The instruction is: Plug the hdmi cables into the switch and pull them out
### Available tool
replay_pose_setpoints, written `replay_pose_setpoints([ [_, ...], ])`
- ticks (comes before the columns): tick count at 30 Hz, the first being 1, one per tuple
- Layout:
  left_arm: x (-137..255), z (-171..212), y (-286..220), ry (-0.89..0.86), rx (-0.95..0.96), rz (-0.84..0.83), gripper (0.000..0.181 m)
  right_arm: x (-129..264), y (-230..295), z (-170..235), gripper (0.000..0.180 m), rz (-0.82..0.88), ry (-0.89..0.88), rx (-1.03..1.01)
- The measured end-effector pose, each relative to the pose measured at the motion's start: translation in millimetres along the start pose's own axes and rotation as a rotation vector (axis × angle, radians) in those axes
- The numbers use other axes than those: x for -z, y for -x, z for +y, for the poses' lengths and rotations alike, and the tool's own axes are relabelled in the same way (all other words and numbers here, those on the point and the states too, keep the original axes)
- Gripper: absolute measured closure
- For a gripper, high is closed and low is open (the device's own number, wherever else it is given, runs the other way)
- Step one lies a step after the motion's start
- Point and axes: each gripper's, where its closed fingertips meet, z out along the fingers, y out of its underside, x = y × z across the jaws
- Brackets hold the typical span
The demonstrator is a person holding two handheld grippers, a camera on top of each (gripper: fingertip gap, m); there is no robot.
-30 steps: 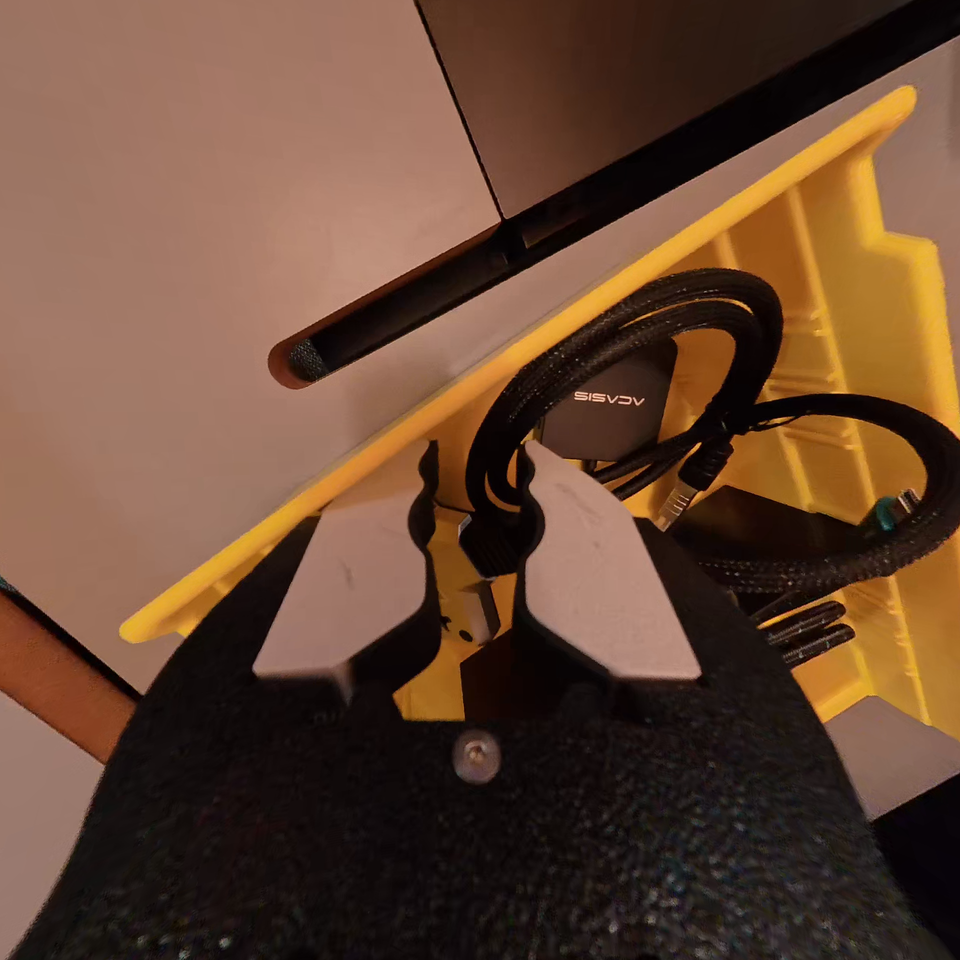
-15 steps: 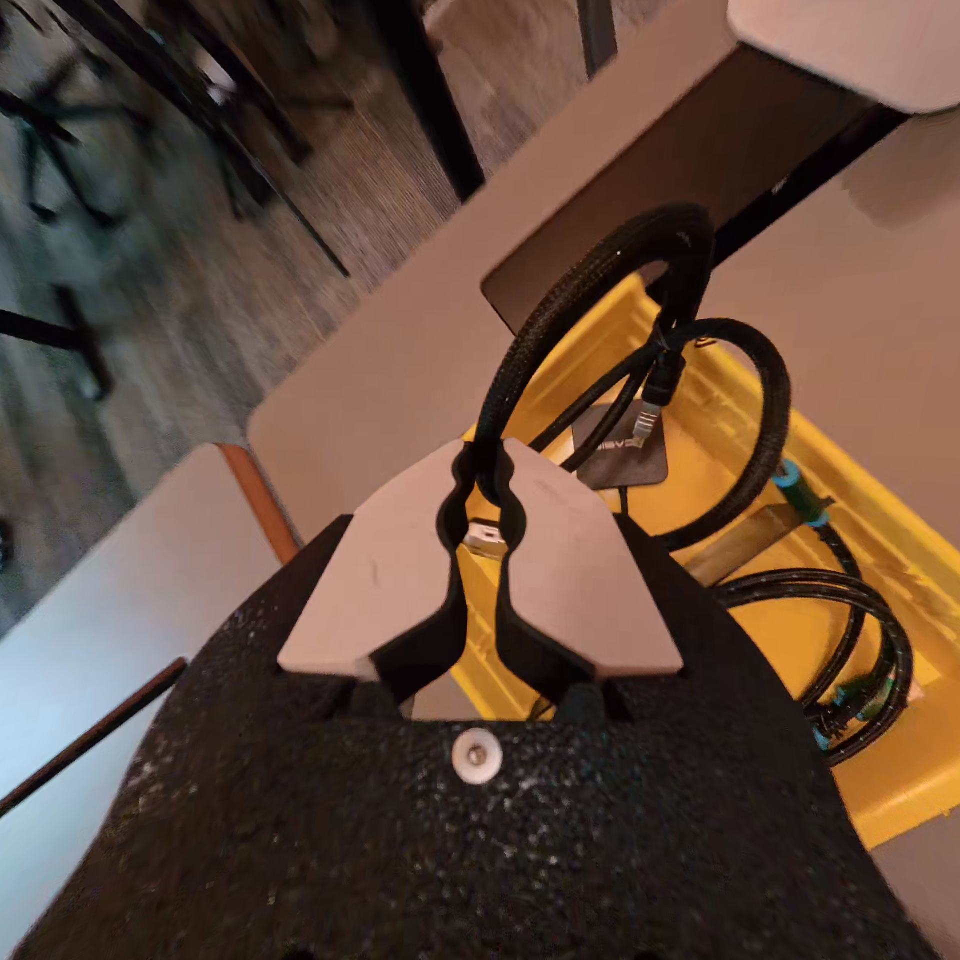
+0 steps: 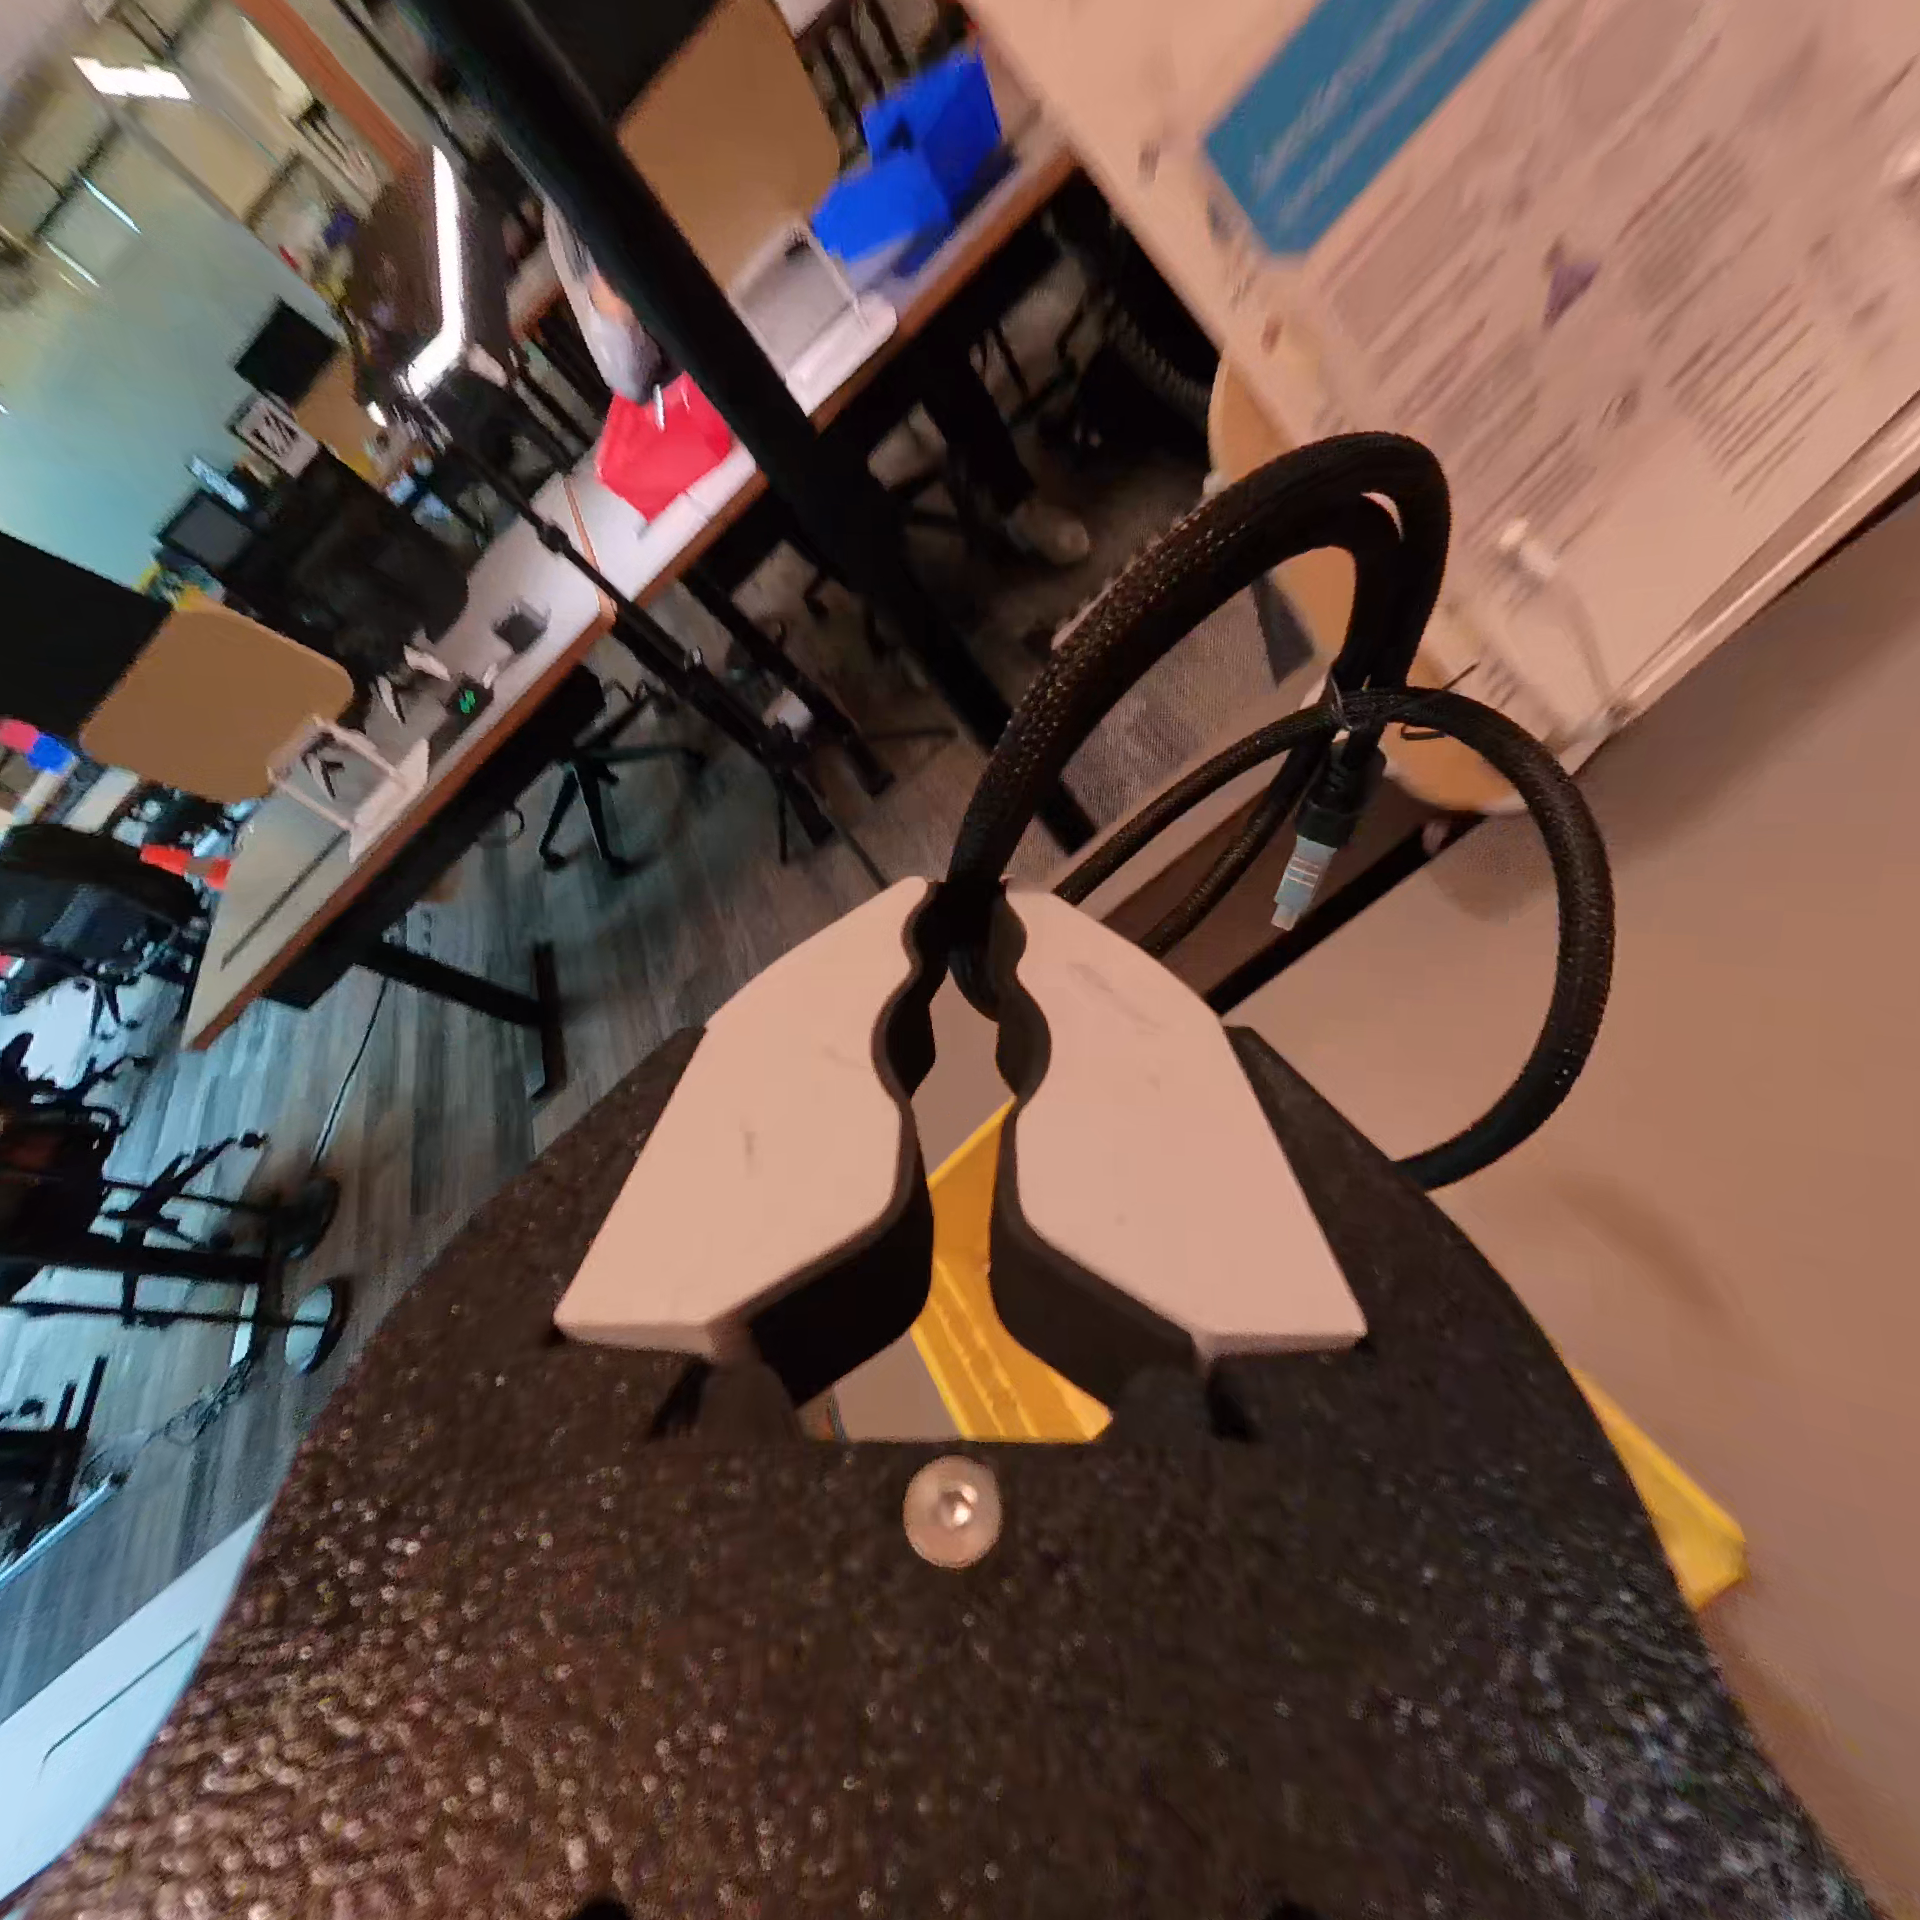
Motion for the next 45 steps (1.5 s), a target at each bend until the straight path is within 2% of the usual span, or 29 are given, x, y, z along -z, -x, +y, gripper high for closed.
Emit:
replay_pose_setpoints([
  [1, 10, -14, -2, -0.034, 0.007, 0.001, 0.173, 0, 3, -4, 0.094, -0.01, -0.02, 0.009],
  [6, 44, -70, -40, -0.149, 0.035, 0.059, 0.173, -2, 30, -30, 0.096, -0.103, -0.13, 0.012],
  [11, 53, -90, -128, -0.229, 0.037, 0.155, 0.173, -1, 55, -69, 0.103, -0.145, -0.241, 0.035],
  [13, 53, -92, -169, -0.262, 0.055, 0.186, 0.173, -5, 58, -72, 0.104, -0.123, -0.241, 0.044],
  [17, 47, -90, -245, -0.288, 0.088, 0.237, 0.173, -9, 55, -66, 0.119, -0.098, -0.241, -0.049],
  [20, 45, -93, -291, -0.304, 0.095, 0.312, 0.173, -13, 54, -50, 0.122, -0.096, -0.179, -0.008],
  [21, 44, -95, -300, -0.308, 0.097, 0.32, 0.173, -14, 53, -44, 0.135, -0.091, -0.149, 0.02],
  [22, 43, -96, -305, -0.31, 0.094, 0.32, 0.173, -13, 52, -39, 0.166, -0.094, -0.128, 0.046],
  [24, 41, -97, -307, -0.301, 0.095, 0.31, 0.173, -10, 55, -38, 0.168, -0.147, -0.127, -0.004],
  [29, 35, -92, -302, -0.328, 0.163, 0.323, 0.172, 2, 64, -51, 0.168, -0.298, -0.194, -0.086],
  [33, 45, -88, -317, -0.395, 0.286, 0.549, 0.144, 19, 62, -77, 0.168, -0.431, -0.349, -0.286],
  [36, 58, -73, -330, -0.387, 0.392, 0.736, 0.123, 31, 44, -90, 0.168, -0.452, -0.471, -0.441],
  [40, 75, -37, -354, -0.436, 0.446, 0.873, 0.121, 41, 23, -95, 0.168, -0.46, -0.572, -0.597],
  [45, 77, 2, -417, -0.447, 0.441, 0.995, 0.12, 49, 20, -105, 0.169, -0.528, -0.666, -0.706],
])
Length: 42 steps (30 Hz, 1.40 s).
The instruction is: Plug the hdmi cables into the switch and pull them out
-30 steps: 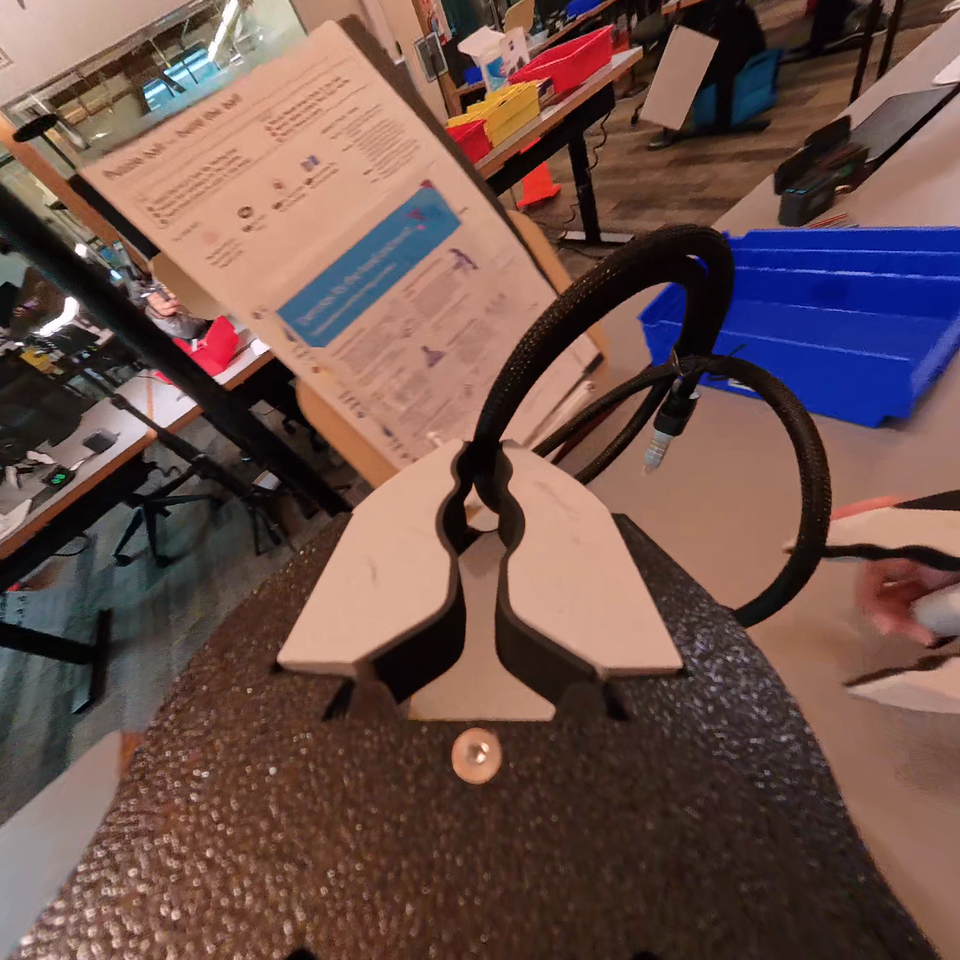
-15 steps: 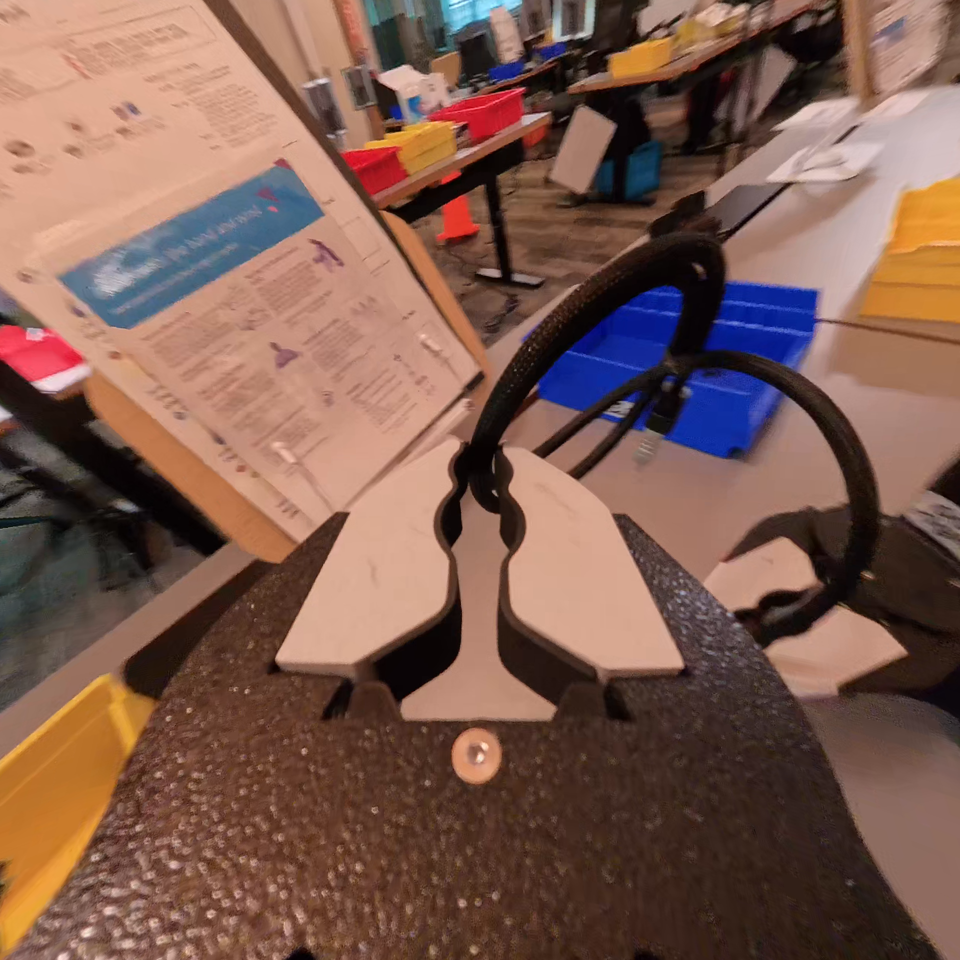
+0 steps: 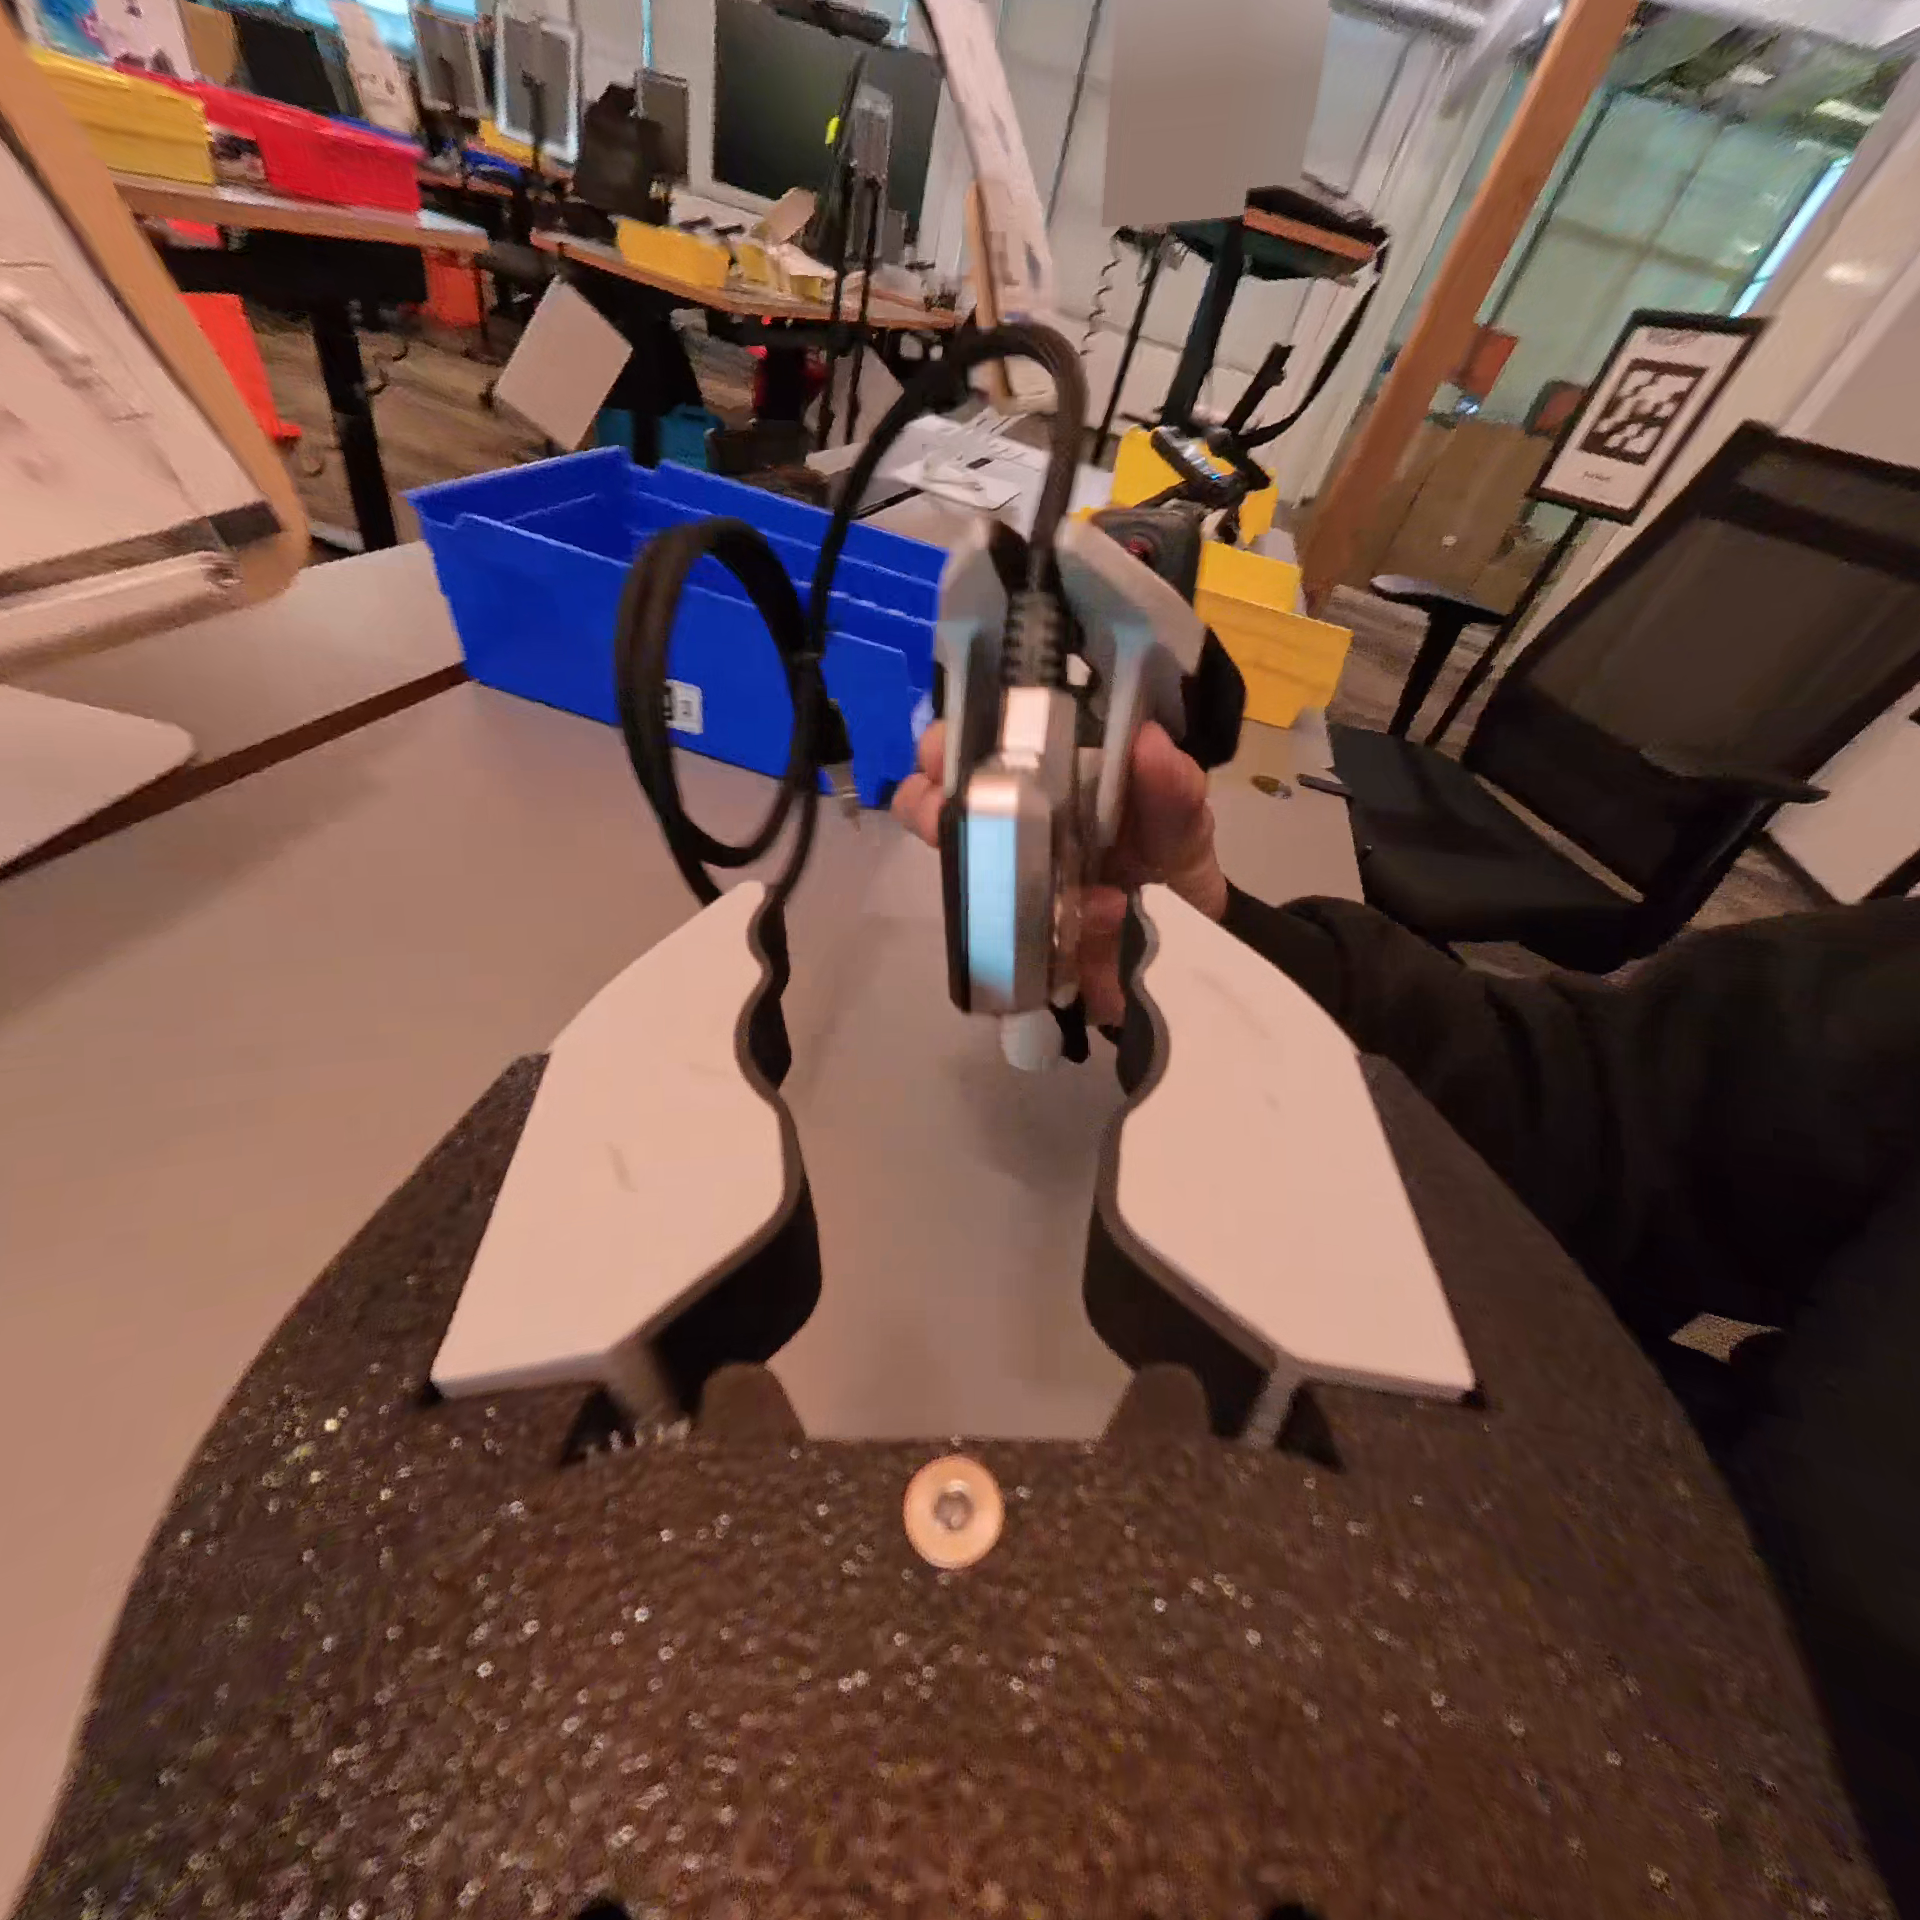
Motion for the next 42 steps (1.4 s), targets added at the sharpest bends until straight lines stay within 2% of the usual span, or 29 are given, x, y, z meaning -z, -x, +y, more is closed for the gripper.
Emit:
replay_pose_setpoints([
  [3, -15, 12, -14, -0.063, -0.024, 0.031, 0.126, 0, 0, 1, 0.168, -0.014, -0.013, -0.037],
  [6, -27, 17, -13, -0.091, -0.102, -0.032, 0.154, 0, -1, 6, 0.169, -0.016, -0.006, -0.07],
  [10, -25, 19, -8, -0.103, -0.222, -0.107, 0.158, 2, -5, 11, 0.168, 0.009, 0.044, -0.069],
  [12, -17, 18, 0, -0.071, -0.412, -0.229, 0.159, 5, -12, 20, 0.166, 0.067, 0.119, -0.057],
  [14, -5, 14, 9, 0.027, -0.681, -0.391, 0.159, 12, -16, 33, 0.138, 0.085, 0.253, -0.115],
  [16, 7, 9, 17, 0.159, -0.979, -0.521, 0.16, 31, -3, 60, 0.121, 0.015, 0.541, -0.182],
  [17, 12, 7, 20, 0.215, -1.11, -0.557, 0.16, 44, 7, 71, 0.122, -0.033, 0.676, -0.169],
  [19, 20, 5, 26, 0.307, -1.322, -0.598, 0.16, 58, 22, 79, 0.12, -0.097, 0.818, 0.009],
  [20, 23, 5, 30, 0.346, -1.411, -0.608, 0.16, 59, 29, 77, 0.119, -0.128, 0.825, 0.127],
  [22, 27, 7, 32, 0.42, -1.584, -0.596, 0.159, 44, 28, 56, 0.109, -0.088, 0.706, 0.354],
  [25, 27, 12, 24, 0.494, -1.817, -0.533, 0.159, 29, 21, 31, 0.11, -0.032, 0.575, 0.492],
  [28, 20, 20, 8, 0.514, -2.008, -0.441, 0.159, 33, 9, 47, 0.111, -0.032, 0.681, 0.554],
  [30, 16, 22, -1, 0.504, -2.082, -0.407, 0.159, 35, 8, 62, 0.114, -0.065, 0.724, 0.516],
  [31, 14, 21, -3, 0.495, -2.102, -0.403, 0.159, 37, 10, 68, 0.123, -0.087, 0.745, 0.492],
  [33, 11, 16, -7, 0.458, -2.126, -0.415, 0.159, 39, 10, 80, 0.127, -0.101, 0.79, 0.468],
  [35, 7, 13, -12, 0.414, -2.137, -0.417, 0.159, 36, 5, 83, 0.128, -0.071, 0.771, 0.474],
  [37, 3, 14, -16, 0.382, -2.157, -0.414, 0.159, 33, 8, 81, 0.145, -0.08, 0.725, 0.456],
  [42, 3, 5, -11, 0.264, -2.065, -0.454, 0.159, 32, 12, 72, 0.152, -0.104, 0.654, 0.411],
])
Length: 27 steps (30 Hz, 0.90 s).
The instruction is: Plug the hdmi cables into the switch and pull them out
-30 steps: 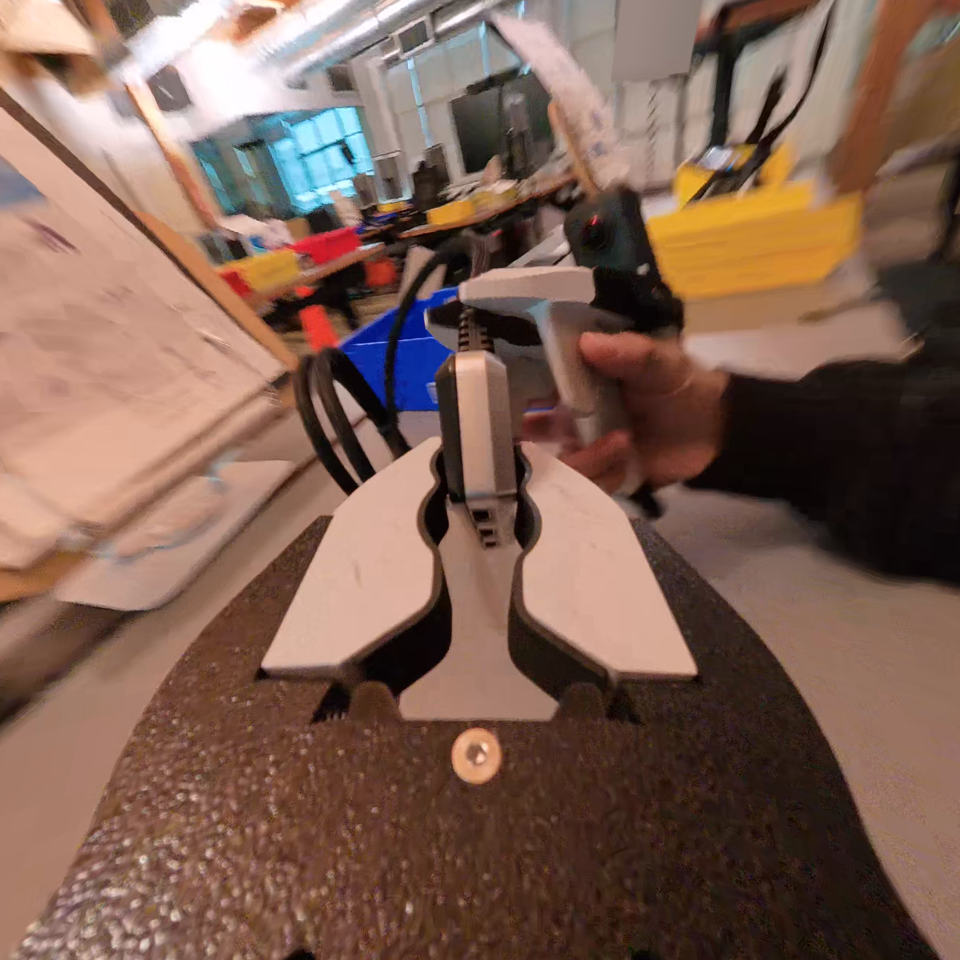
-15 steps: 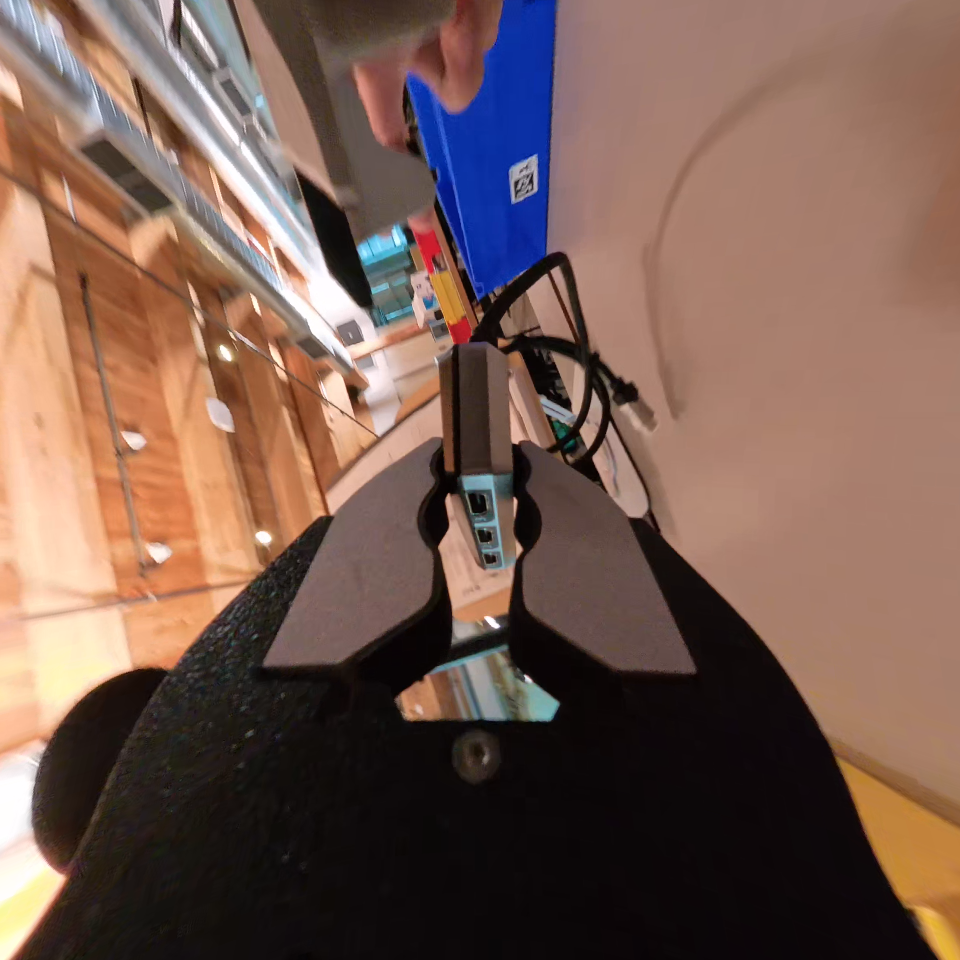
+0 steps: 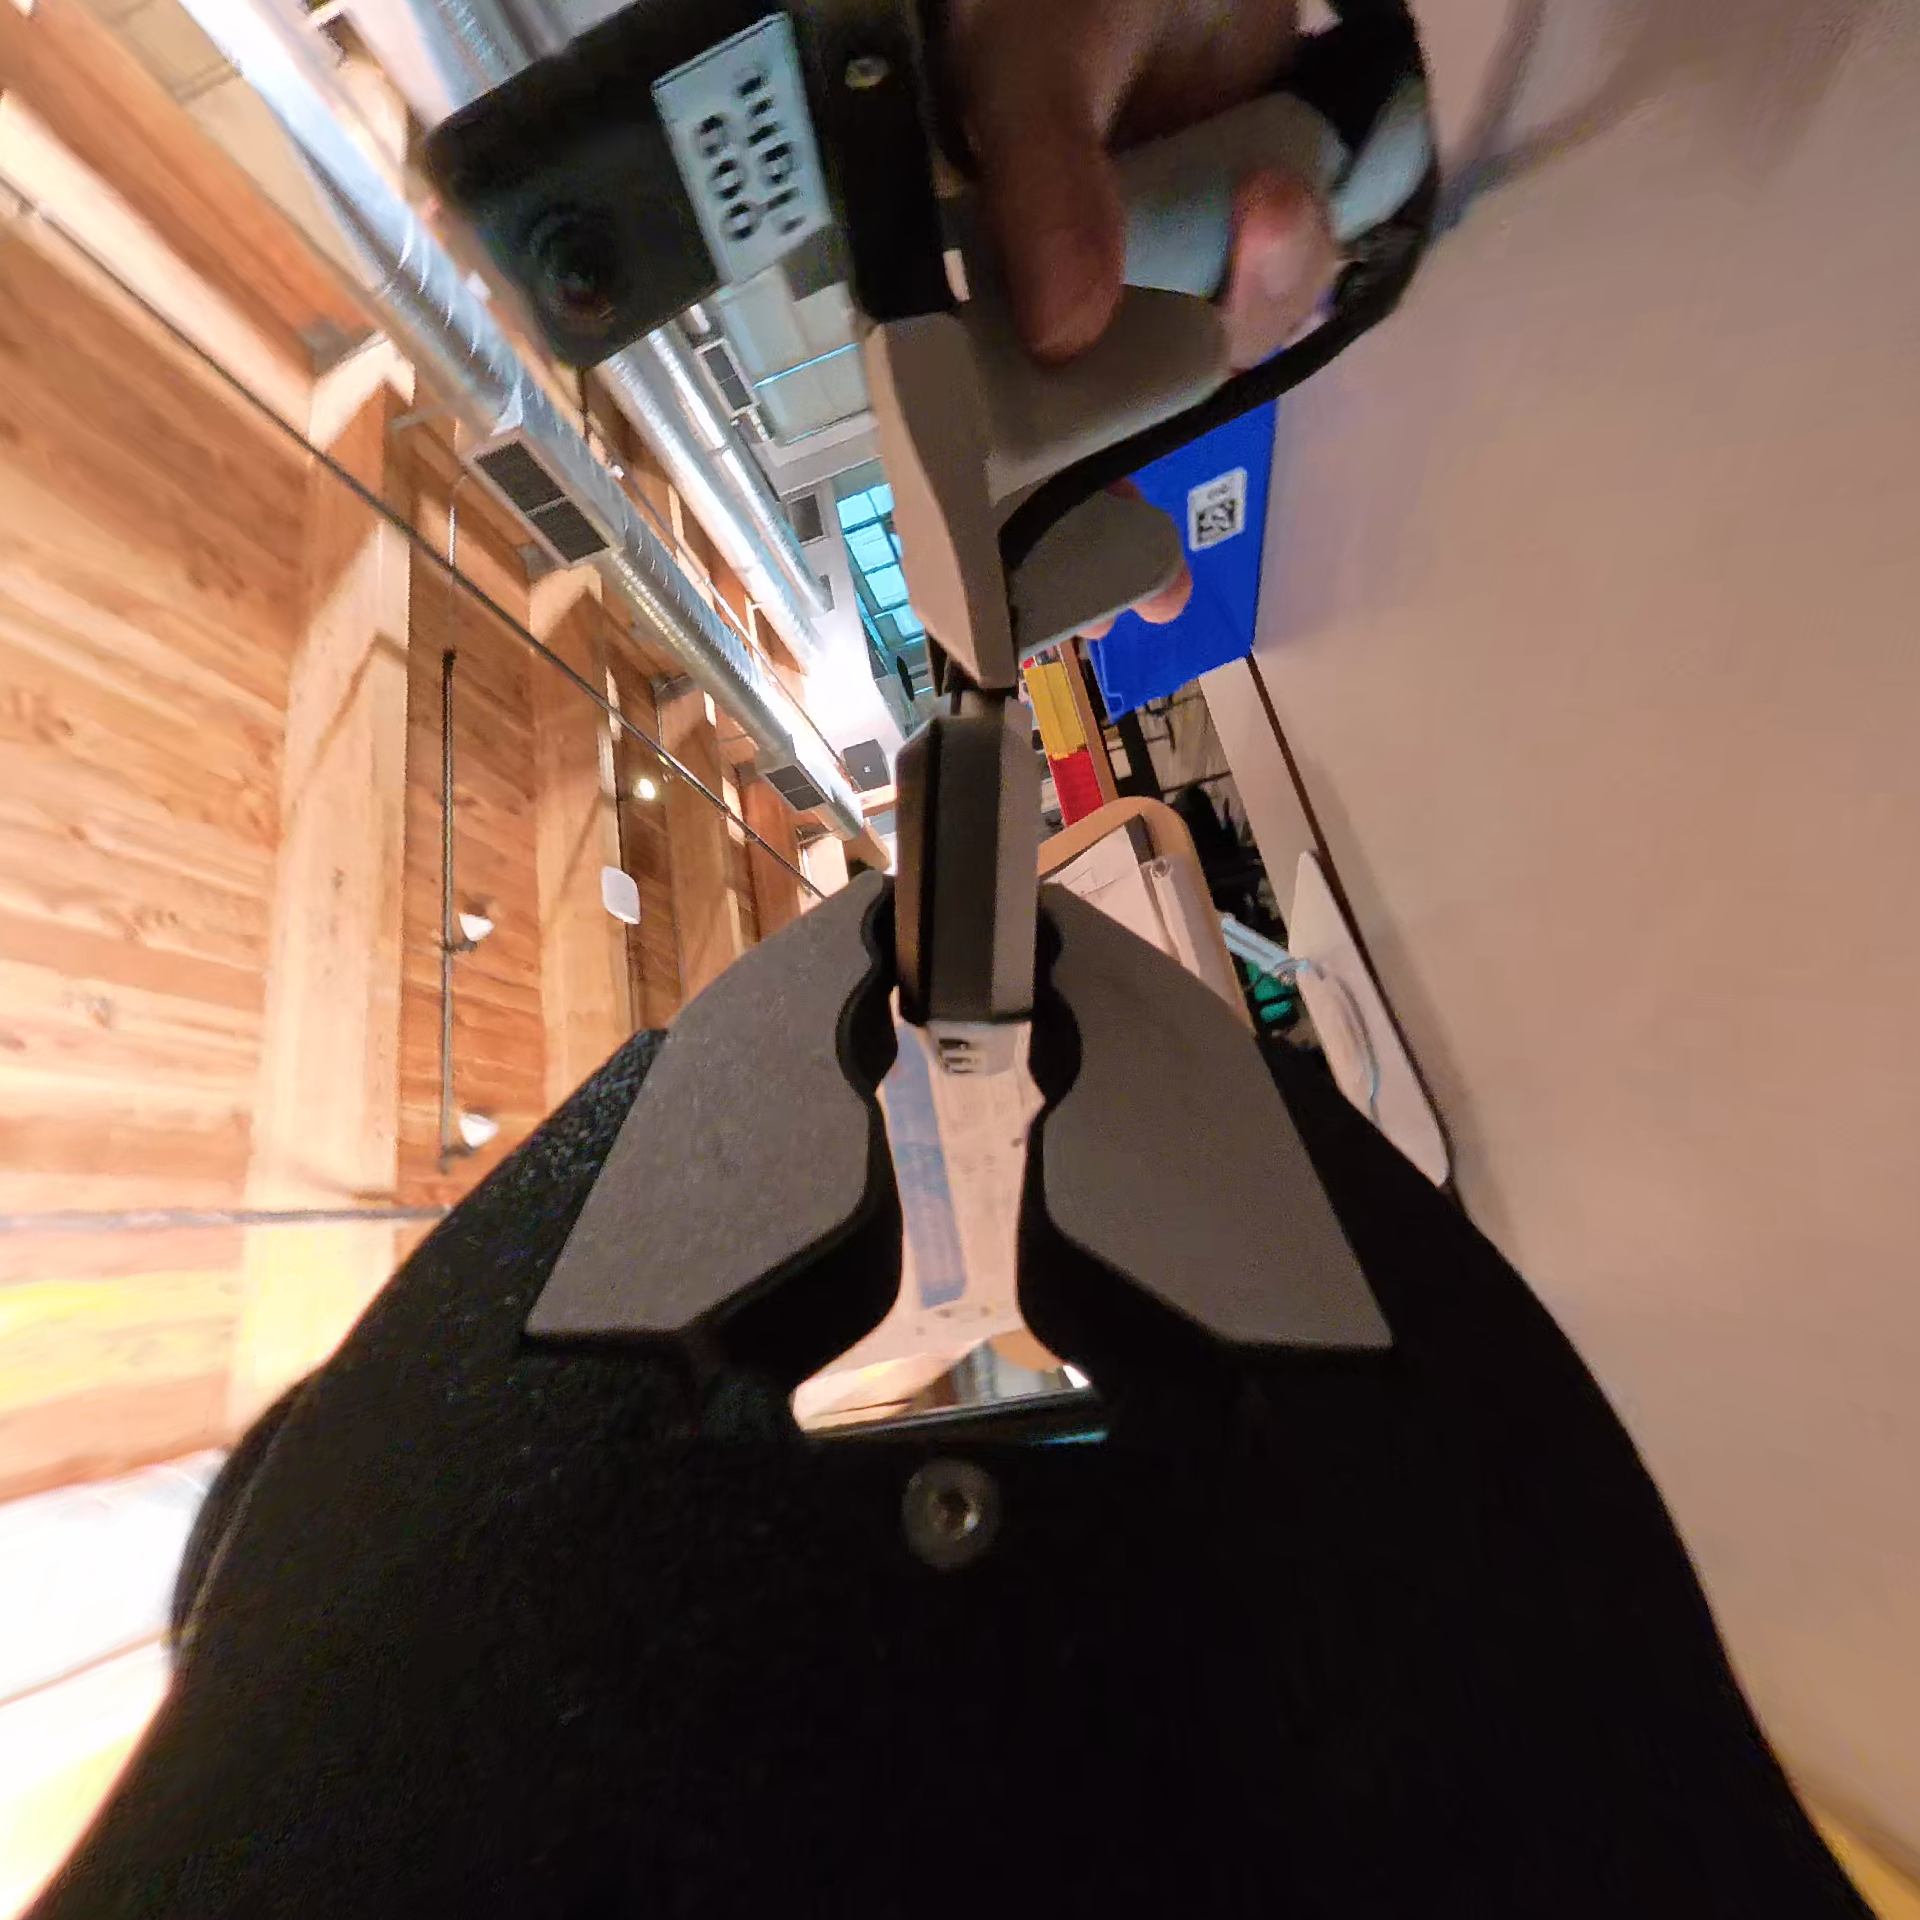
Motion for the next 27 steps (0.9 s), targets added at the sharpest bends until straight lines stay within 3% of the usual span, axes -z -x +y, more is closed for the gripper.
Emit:
replay_pose_setpoints([
  [2, -2, 5, 2, 0.004, 0.088, -0.037, 0.159, 2, -2, -7, 0.157, 0.003, -0.068, -0.044],
  [5, -7, 11, -16, 0.029, 0.288, 0.001, 0.154, -1, -10, 5, 0.157, 0.057, 0.013, -0.034],
  [8, -8, 9, -39, 0.05, 0.617, 0.104, 0.123, 3, -18, 14, 0.157, 0.1, 0.058, -0.014],
  [10, -4, 4, -44, 0.013, 0.943, 0.195, 0.12, 9, -25, 19, 0.157, 0.134, 0.092, 0.017],
  [14, -1, -1, -29, -0.167, 1.812, 0.398, 0.119, 13, -24, 20, 0.157, 0.137, 0.097, 0.094],
  [16, -6, 6, -34, -0.181, 2.154, 0.5, 0.115, 11, -16, 19, 0.157, 0.099, 0.093, 0.142],
  [19, -9, -4, -42, -0.322, 2.469, 0.708, 0.128, 8, -10, 21, 0.157, 0.079, 0.1, 0.205],
  [21, -9, -11, -37, -0.501, 2.576, 0.769, 0.153, 7, -11, 26, 0.157, 0.086, 0.122, 0.204],
  [24, -14, -7, -37, -0.655, 2.727, 0.745, 0.156, 7, -17, 30, 0.157, 0.118, 0.124, 0.207],
  [27, -24, 5, -45, -0.73, 2.918, 0.615, 0.16, 6, -27, 34, 0.156, 0.194, 0.11, 0.209],
])
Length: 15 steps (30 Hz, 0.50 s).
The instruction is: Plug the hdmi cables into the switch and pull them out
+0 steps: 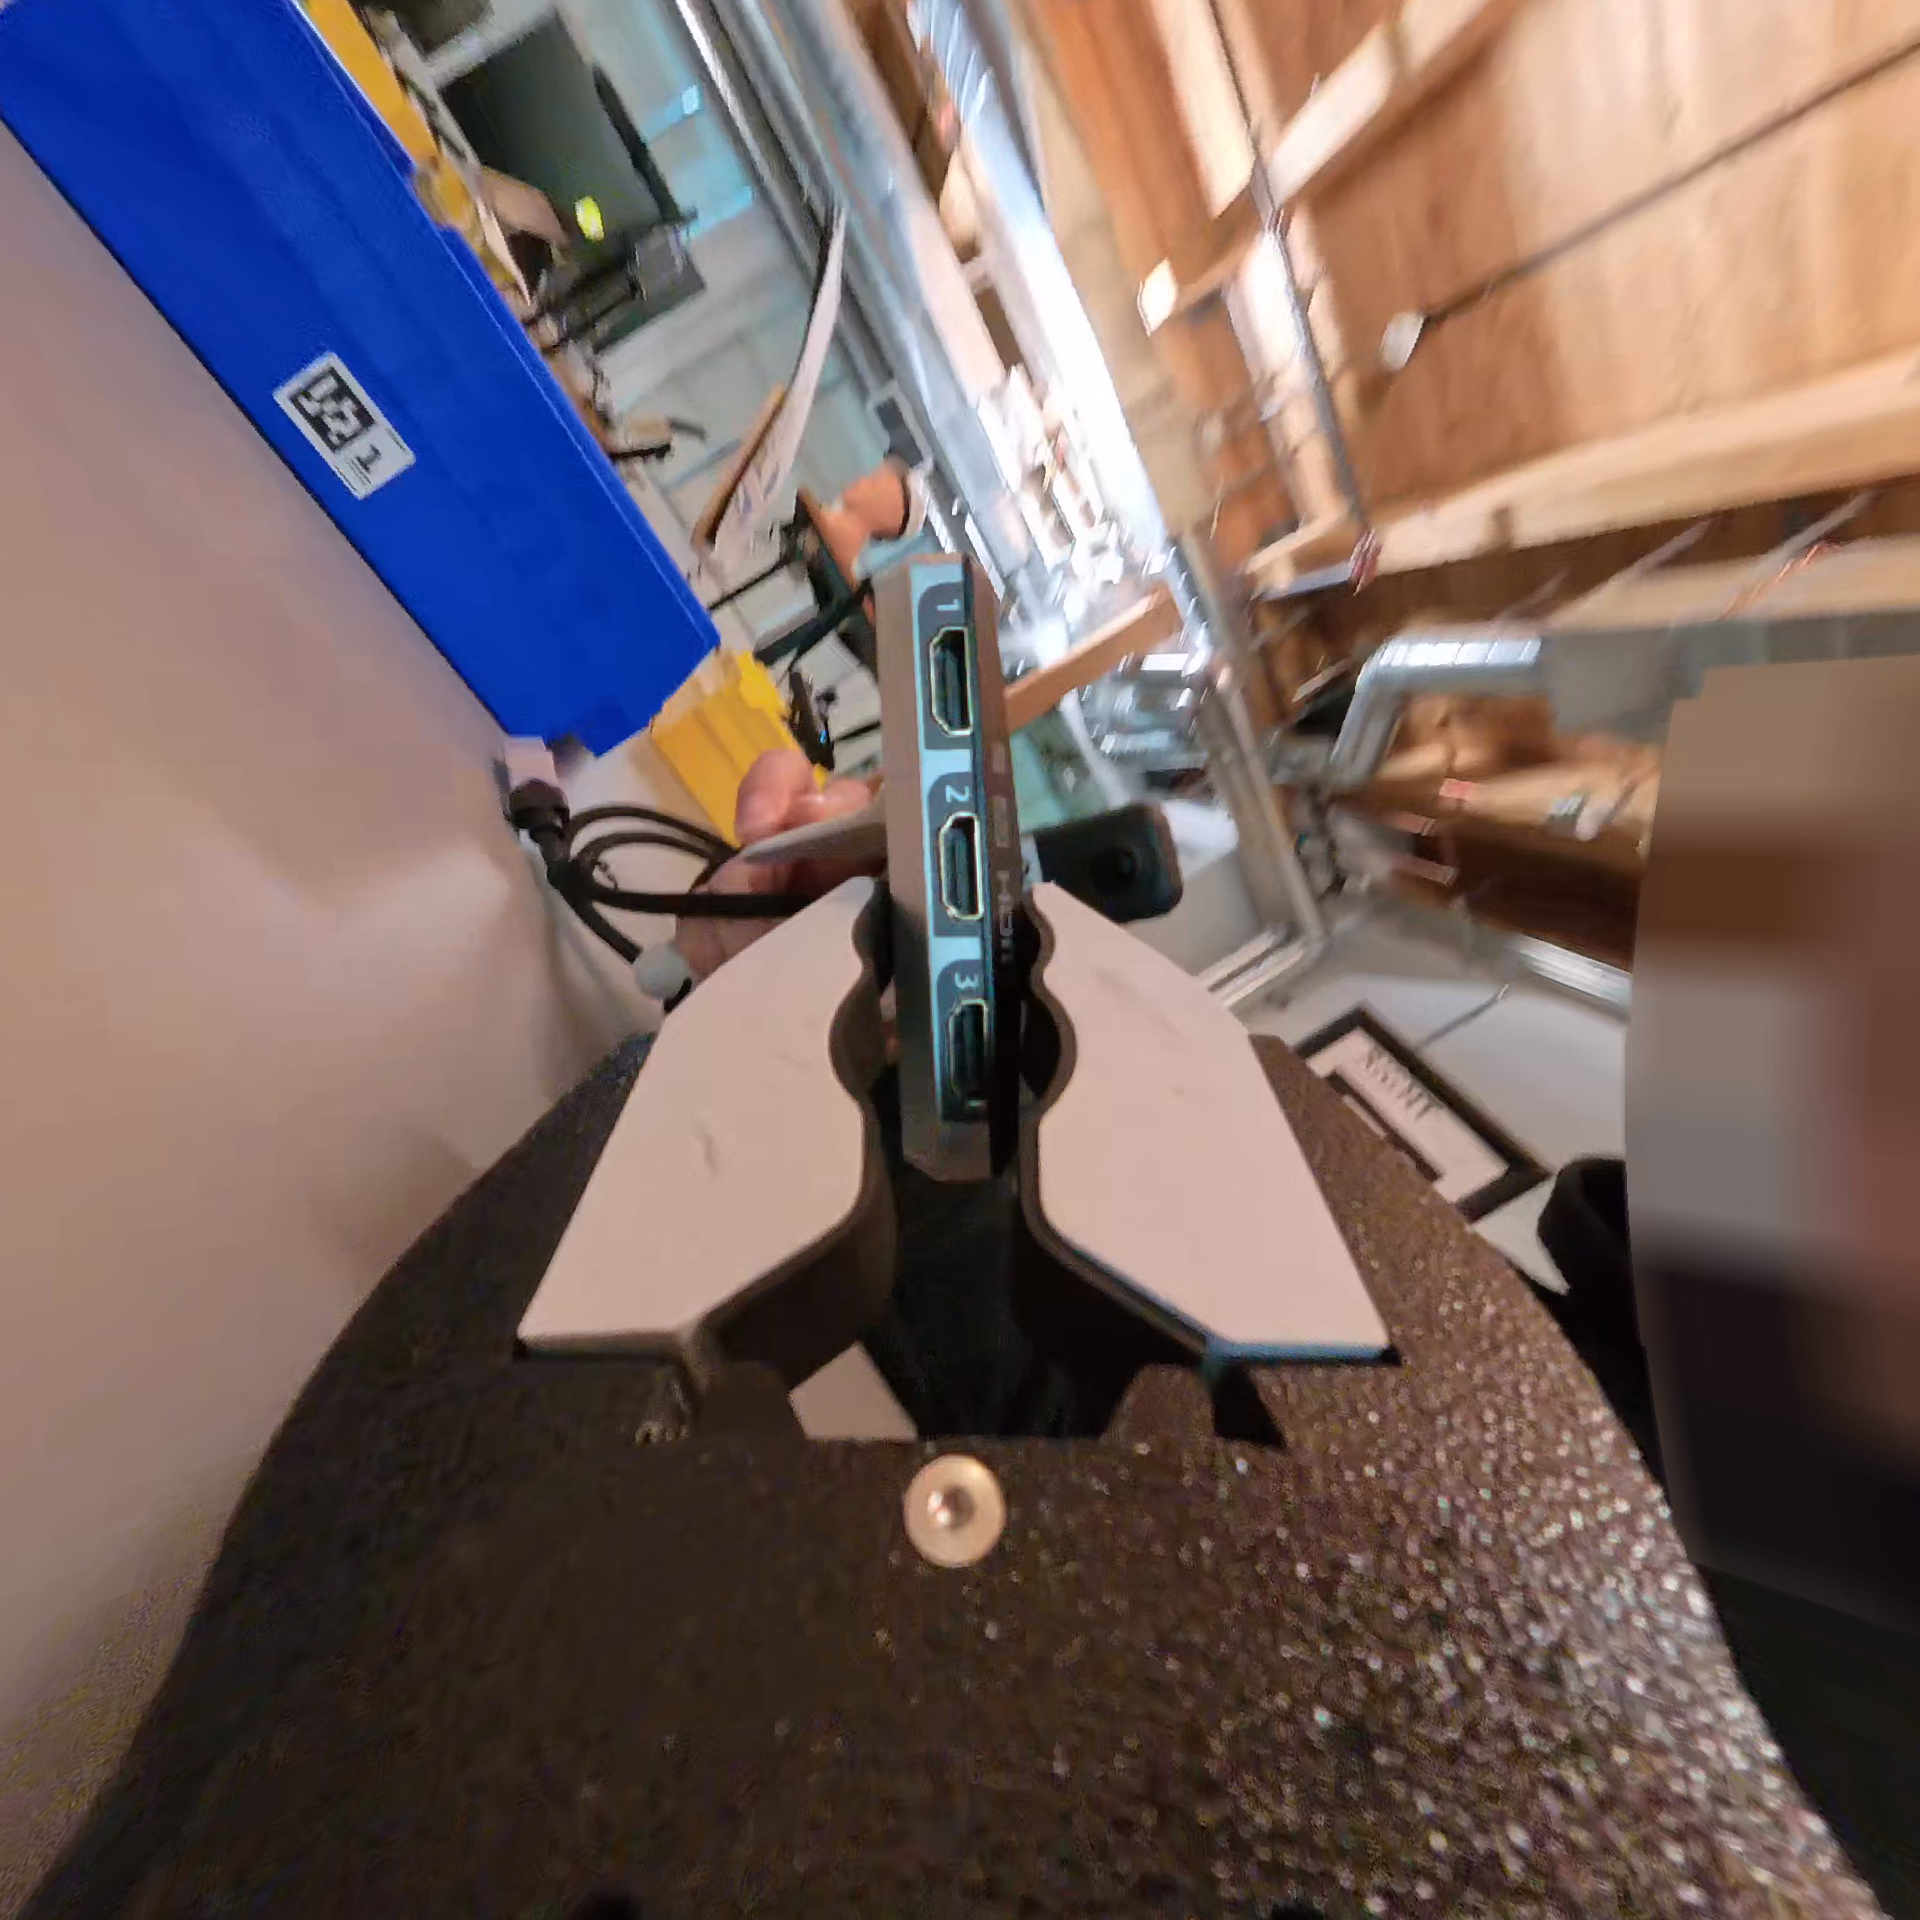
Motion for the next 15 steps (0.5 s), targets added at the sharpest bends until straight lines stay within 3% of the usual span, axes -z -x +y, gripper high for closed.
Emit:
replay_pose_setpoints([
  [4, 2, -5, 7, -0.099, 0.09, 0.015, 0.16, -2, -11, 3, 0.148, 0.065, -0.029, -0.029],
  [6, 2, -7, 7, -0.132, 0.116, 0.018, 0.16, -4, -8, 1, 0.155, 0.048, -0.045, -0.029],
  [15, 6, -13, 13, -0.221, 0.233, 0.028, 0.159, -8, -12, 2, 0.155, 0.079, -0.058, -0.087],
])
